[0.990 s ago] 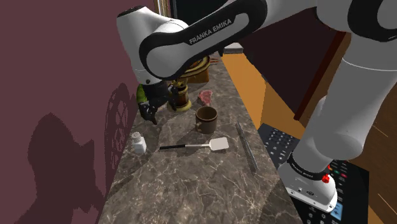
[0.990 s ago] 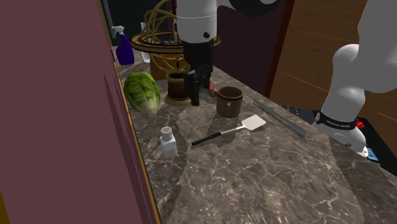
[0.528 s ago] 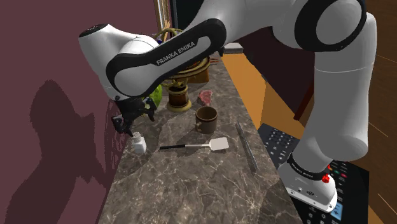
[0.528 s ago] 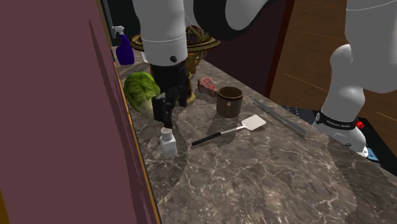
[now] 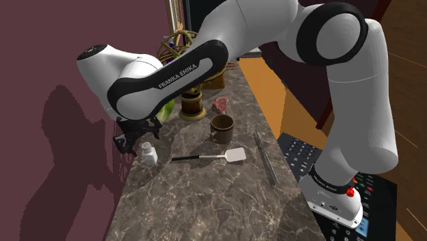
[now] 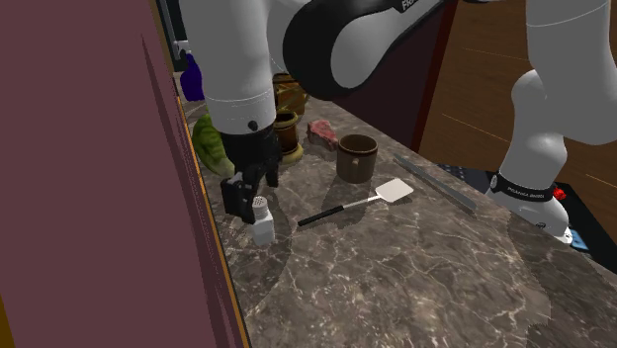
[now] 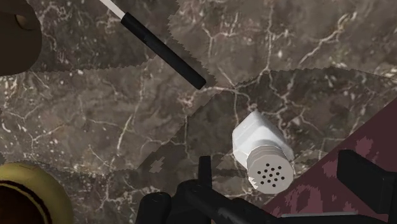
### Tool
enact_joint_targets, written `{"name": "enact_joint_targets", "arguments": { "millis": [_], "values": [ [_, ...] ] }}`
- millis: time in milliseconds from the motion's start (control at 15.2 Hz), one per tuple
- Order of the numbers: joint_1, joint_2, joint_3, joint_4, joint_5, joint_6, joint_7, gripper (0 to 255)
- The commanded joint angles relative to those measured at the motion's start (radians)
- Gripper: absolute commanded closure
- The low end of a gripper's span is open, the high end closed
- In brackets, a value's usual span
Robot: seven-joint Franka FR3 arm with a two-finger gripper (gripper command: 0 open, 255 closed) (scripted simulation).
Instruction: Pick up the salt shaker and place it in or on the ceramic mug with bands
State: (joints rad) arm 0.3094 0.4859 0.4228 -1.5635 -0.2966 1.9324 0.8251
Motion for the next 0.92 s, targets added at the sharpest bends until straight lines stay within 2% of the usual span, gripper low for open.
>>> {"name": "enact_joint_targets", "arguments": {
  "millis": [0,528,594,858],
  "values": [
    [-0.002,0.008,-0.003,-0.015,-0.005,0.023,0.002,0],
    [-0.002,0.010,-0.004,-0.020,-0.006,0.029,0.003,0],
    [-0.002,0.010,-0.004,-0.020,-0.006,0.029,0.003,255],
    [-0.002,0.010,-0.004,-0.020,-0.006,0.029,0.003,255]
  ]
}}
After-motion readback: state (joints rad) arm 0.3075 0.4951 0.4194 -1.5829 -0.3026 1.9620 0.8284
